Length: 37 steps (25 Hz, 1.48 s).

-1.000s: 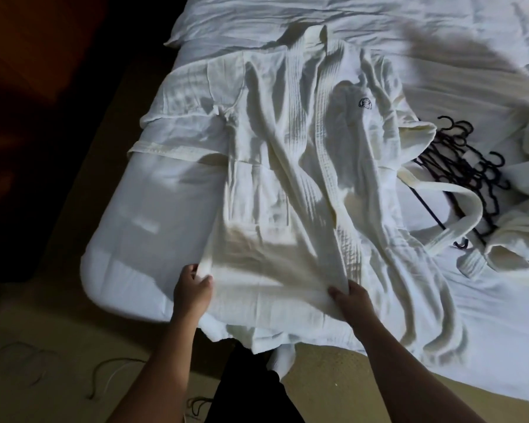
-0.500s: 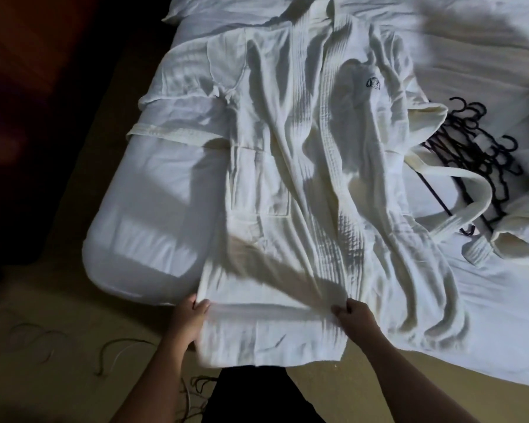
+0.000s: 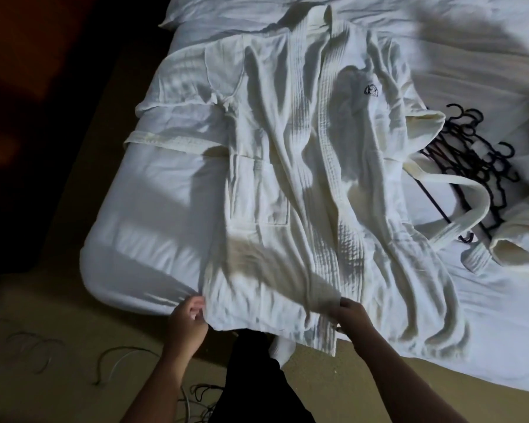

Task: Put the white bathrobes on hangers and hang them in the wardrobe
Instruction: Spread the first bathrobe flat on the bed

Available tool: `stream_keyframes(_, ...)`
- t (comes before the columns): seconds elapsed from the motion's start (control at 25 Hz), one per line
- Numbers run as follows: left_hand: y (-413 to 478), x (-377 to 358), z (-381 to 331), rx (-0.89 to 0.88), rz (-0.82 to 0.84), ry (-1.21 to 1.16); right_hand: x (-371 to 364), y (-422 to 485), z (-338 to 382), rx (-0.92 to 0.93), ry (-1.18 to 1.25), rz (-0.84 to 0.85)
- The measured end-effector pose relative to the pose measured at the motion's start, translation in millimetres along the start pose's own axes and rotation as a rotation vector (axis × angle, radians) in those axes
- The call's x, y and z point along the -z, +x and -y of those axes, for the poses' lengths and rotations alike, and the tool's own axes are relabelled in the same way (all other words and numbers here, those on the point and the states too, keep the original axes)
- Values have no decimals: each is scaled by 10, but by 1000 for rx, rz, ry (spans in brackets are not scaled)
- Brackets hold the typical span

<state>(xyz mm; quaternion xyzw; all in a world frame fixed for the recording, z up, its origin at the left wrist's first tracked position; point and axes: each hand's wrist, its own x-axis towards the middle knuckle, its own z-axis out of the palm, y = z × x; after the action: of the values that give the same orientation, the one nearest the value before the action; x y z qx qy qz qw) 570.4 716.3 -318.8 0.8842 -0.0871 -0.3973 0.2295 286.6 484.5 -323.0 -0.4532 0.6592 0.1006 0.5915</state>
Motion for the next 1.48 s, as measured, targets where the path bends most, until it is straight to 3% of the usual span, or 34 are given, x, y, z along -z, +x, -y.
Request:
stream_keyframes(0.12, 310, 49, -525, -144, -128, 16, -106, 129, 448, 105, 162, -100)
stream_keyframes(0.28, 804, 105, -1017, -96, 33, 13, -97, 381, 821, 149, 222, -49)
stream_keyframes(0.44, 1017, 245, -953, -20, 2, 130, 108, 560, 735, 81, 21, -303)
stream_keyframes(0.6, 1177, 259, -1008, -34, 22, 121, 51, 620, 829, 96, 119, -82)
stream_keyframes(0.76, 1249, 304, -978, 4, 21, 212, 128, 641, 772, 87, -129, -376)
stream_keyframes(0.8, 1256, 306, -1004, 32, 45, 226, 94, 650, 790, 82, -132, -386)
stream_keyframes(0.96, 1424, 340, -1233, 58, 166, 57, 5, 804, 1138, 52, 314, -32)
stream_keyframes(1.08, 1689, 347, -1561, -81, 202, -108, 94, 982, 1545, 199, 283, 123)
stream_keyframes(1.16, 1907, 311, -1727, -129, 209, -44, 122, 1133, 1669, 249, 81, 18)
stream_keyframes(1.28, 2179, 260, -1818, -59, 167, 236, 168, 1301, 1674, 173, -201, -377)
stream_keyframes(1.36, 2225, 269, -1855, -25, 195, 297, 97, 1239, 1756, 162, -243, -361)
stream_keyframes(1.48, 2219, 352, -2003, -19, 279, 131, 17, 1178, 2026, 117, 8, -209)
